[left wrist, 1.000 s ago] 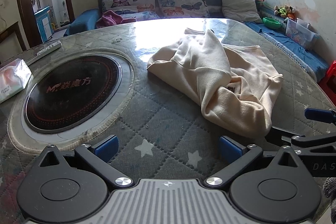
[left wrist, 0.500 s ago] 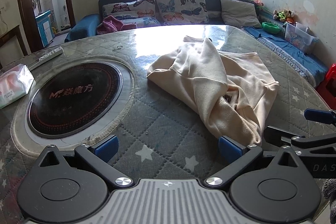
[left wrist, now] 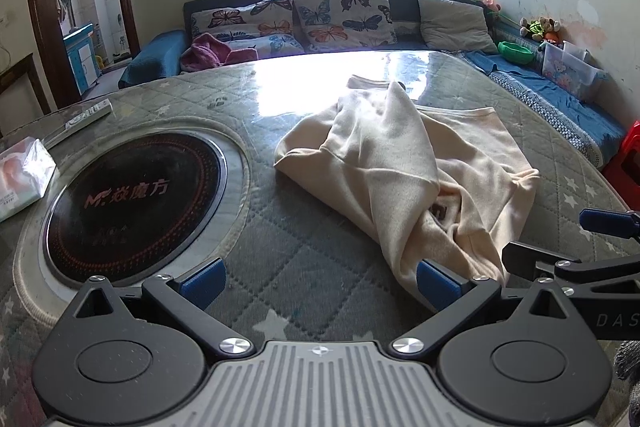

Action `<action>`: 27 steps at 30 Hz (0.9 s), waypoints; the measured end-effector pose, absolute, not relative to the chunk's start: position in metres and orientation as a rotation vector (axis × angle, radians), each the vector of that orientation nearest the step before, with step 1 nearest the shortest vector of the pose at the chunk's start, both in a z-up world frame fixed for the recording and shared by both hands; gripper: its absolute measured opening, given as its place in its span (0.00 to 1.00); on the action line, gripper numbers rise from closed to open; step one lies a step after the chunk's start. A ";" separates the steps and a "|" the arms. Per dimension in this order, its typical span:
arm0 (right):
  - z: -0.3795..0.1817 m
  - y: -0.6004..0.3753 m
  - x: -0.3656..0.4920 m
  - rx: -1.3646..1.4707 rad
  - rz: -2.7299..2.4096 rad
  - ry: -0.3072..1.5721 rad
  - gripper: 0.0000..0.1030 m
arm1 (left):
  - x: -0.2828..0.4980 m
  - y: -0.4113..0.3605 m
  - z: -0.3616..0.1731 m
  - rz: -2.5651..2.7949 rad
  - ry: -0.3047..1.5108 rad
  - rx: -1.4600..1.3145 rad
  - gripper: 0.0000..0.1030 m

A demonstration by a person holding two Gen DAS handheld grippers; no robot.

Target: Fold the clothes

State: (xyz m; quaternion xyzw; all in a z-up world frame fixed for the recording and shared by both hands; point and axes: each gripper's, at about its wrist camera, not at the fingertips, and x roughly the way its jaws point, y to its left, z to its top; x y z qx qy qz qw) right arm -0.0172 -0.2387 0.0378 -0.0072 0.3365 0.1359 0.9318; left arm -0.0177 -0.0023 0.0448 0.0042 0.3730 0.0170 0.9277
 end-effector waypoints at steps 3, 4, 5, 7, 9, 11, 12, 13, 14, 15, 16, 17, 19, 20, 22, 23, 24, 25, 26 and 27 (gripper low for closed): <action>0.036 -0.239 -0.011 -0.009 0.277 0.693 1.00 | -0.012 -0.003 0.044 0.035 0.767 0.013 1.00; 0.035 -0.239 -0.008 -0.007 0.277 0.695 1.00 | -0.010 -0.003 0.044 0.035 0.768 0.014 1.00; 0.035 -0.239 -0.006 -0.005 0.276 0.698 1.00 | -0.008 -0.003 0.043 0.035 0.768 0.016 1.00; 0.033 -0.240 -0.003 0.001 0.277 0.703 1.00 | -0.005 -0.004 0.042 0.035 0.771 0.020 1.00; 0.031 -0.240 0.000 0.008 0.279 0.708 1.00 | -0.002 -0.004 0.042 0.034 0.772 0.023 1.00; 0.030 -0.241 0.004 0.013 0.282 0.710 1.00 | 0.002 -0.004 0.041 0.034 0.773 0.026 1.00; 0.029 -0.241 0.004 0.013 0.281 0.709 1.00 | 0.003 -0.004 0.041 0.034 0.774 0.027 1.00; 0.029 -0.241 0.006 0.012 0.279 0.709 1.00 | 0.005 -0.004 0.041 0.034 0.774 0.029 1.00; 0.029 -0.240 0.007 0.011 0.276 0.708 1.00 | 0.007 -0.004 0.040 0.034 0.774 0.031 1.00; 0.028 -0.240 0.010 0.011 0.275 0.708 1.00 | 0.009 -0.005 0.040 0.034 0.775 0.032 1.00; 0.028 -0.240 0.012 0.013 0.274 0.708 1.00 | 0.012 -0.005 0.040 0.032 0.775 0.034 1.00; 0.028 -0.241 0.014 0.015 0.275 0.710 1.00 | 0.014 -0.005 0.040 0.031 0.775 0.035 1.00; 0.028 -0.241 0.019 0.018 0.278 0.710 1.00 | 0.019 -0.006 0.041 0.028 0.772 0.035 1.00; 0.029 -0.242 0.022 0.018 0.279 0.709 1.00 | 0.022 -0.006 0.041 0.026 0.770 0.035 1.00; 0.030 -0.243 0.028 0.018 0.285 0.708 1.00 | 0.027 -0.007 0.043 0.020 0.764 0.040 1.00; 0.031 -0.244 0.031 0.020 0.284 0.705 1.00 | 0.030 -0.008 0.043 0.018 0.761 0.042 1.00; 0.032 -0.246 0.034 0.022 0.283 0.702 1.00 | 0.034 -0.009 0.044 0.014 0.757 0.044 1.00; 0.033 -0.247 0.037 0.024 0.281 0.699 1.00 | 0.038 -0.009 0.046 0.009 0.753 0.045 1.00; 0.033 -0.248 0.041 0.026 0.280 0.696 1.00 | 0.042 -0.010 0.048 0.004 0.748 0.047 1.00; 0.034 -0.250 0.044 0.028 0.279 0.692 1.00 | 0.046 -0.010 0.049 -0.001 0.743 0.048 1.00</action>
